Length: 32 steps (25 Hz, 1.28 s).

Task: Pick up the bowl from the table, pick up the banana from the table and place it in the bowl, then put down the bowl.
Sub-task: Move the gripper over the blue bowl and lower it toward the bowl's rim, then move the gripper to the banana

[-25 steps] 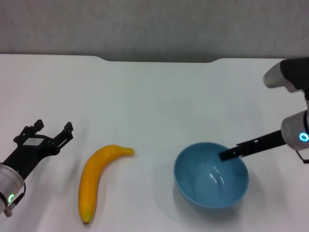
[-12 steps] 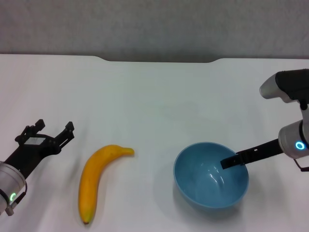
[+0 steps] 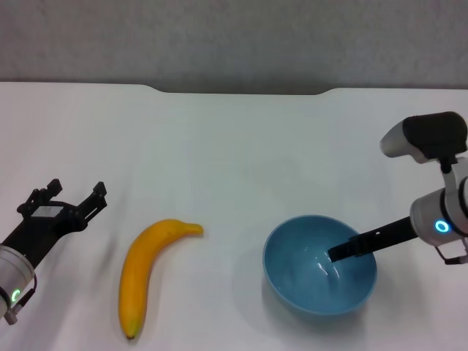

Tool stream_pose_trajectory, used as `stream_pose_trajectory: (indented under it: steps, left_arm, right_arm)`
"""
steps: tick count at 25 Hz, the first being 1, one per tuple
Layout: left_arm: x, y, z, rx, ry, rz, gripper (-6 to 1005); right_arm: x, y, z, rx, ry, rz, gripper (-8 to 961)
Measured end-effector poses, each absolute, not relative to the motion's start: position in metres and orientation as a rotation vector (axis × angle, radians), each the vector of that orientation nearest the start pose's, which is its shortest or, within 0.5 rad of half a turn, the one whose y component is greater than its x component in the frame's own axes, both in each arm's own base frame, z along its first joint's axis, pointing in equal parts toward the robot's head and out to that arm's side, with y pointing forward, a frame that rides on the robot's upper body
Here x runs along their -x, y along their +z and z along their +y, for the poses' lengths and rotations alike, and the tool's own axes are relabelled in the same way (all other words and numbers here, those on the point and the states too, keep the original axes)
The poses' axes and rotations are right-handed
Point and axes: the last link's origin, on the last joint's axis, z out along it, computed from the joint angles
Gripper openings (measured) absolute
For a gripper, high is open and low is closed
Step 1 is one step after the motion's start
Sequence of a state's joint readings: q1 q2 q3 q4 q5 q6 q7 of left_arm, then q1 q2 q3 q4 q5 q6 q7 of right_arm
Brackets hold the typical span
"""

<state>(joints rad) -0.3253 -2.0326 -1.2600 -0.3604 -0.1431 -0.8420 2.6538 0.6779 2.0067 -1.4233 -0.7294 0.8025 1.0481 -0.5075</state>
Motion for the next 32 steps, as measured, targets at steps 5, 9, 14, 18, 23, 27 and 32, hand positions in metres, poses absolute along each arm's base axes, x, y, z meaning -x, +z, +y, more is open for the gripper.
stream_pose_trajectory:
  steps: [5,9,14,18,23,27,32]
  left_arm:
    - [0.3428,-0.0286,0.329,1.78,-0.662,-0.816,908]
    - [0.3425,-0.0287,0.3293,1.78,-0.663,-0.816,906]
    - [0.3432,-0.0287,0.329,1.781,-0.659,-0.816,904]
    - [0.3449,-0.0273,0.3292,1.771,-0.653,-0.817,902]
    - [0.3443,-0.0275,0.3294,1.77,-0.655,-0.815,900]
    - [0.3443,-0.0278,0.3291,1.77,-0.655,-0.816,898]
    - [0.3432,-0.0303,0.3278,1.777,-0.661,-0.825,896]
  right_arm:
    - [-0.2625,-0.0498,0.3833,2.344,-0.274,1.383,703]
    - [-0.2609,-0.0508,0.3837,2.349,-0.275,1.37,678]
    - [-0.2569,-0.0512,0.386,2.356,-0.267,1.338,648]
    - [-0.2566,-0.0515,0.3854,2.366,-0.267,1.315,586]
    - [-0.2564,-0.0537,0.3842,2.407,-0.256,1.272,373]
    - [-0.2571,-0.0538,0.3847,2.406,-0.252,1.264,206]
    - [-0.2582,-0.0515,0.3853,2.394,-0.22,1.223,27]
